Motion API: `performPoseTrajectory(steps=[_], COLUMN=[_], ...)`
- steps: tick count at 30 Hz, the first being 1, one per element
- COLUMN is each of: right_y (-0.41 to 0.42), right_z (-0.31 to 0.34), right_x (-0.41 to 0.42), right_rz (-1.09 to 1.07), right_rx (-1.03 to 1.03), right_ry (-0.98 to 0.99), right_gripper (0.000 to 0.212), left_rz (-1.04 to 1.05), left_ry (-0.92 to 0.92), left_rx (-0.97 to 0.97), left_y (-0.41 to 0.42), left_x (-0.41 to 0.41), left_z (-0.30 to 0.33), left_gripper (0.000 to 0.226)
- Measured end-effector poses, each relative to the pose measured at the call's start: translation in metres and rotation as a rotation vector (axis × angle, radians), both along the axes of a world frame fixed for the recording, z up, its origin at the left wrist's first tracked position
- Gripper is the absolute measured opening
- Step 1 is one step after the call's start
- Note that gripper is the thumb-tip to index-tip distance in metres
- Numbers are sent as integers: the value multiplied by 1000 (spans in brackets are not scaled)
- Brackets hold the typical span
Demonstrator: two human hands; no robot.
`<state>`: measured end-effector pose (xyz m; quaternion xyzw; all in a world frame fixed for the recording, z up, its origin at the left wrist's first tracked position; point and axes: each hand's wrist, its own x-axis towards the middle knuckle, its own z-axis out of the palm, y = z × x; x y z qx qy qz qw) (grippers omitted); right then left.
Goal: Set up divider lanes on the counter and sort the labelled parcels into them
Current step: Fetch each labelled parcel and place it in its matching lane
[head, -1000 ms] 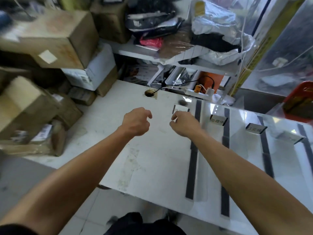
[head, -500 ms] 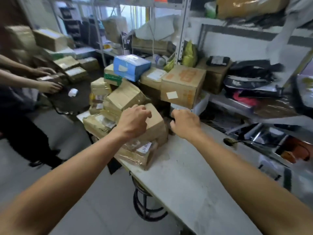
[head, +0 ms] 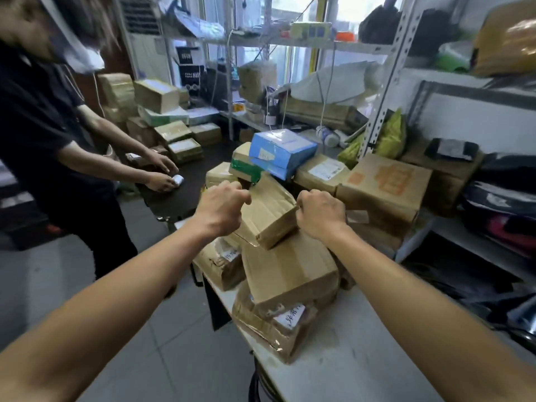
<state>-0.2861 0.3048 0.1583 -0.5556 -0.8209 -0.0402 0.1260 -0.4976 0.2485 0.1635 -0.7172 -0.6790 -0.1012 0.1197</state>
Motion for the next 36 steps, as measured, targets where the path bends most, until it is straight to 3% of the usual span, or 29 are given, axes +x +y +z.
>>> performPoseTrajectory(steps=[7,9,12,15,20,23,26,28,32,36], right_y=[89,109,134,162,193,195,198,202,202,183], right_z=[15,19,25,22,5,-4,-4,-5,8,39], right_x=[-1,-5,-15,-26,-61,-79,-89,-91,-89,-81], right_rz=[-96,-105,-145,-185,-281,-340,-354,-335,-241,-99], right_rx=[-54,-46,-82,-216,-424,-475,-408,-334,-210,-83], right_ry=[134,177,292,474,786,916,1042,1102,1259,1402], right_gripper=[25,26,29,33,44,54,68,81,60,48], left_rz=[8,27,79,110,192,95,2,-82,-290,-546], left_ry=[-15,-62,-240,-461,-859,-1011,-1133,-1229,-1407,-1417], left_rx=[5,3,10,14,-181,-268,-237,-237,-179,-149], left_y=[100,124,158,196,253,261,276,289,277,278], left_x=[-7,-10,-19,-27,-43,-48,-69,-79,-74,-74], left_z=[14,19,27,33,33,25,9,-2,25,42], left_gripper=[28,38,54,55,57,47,76,77,63,73])
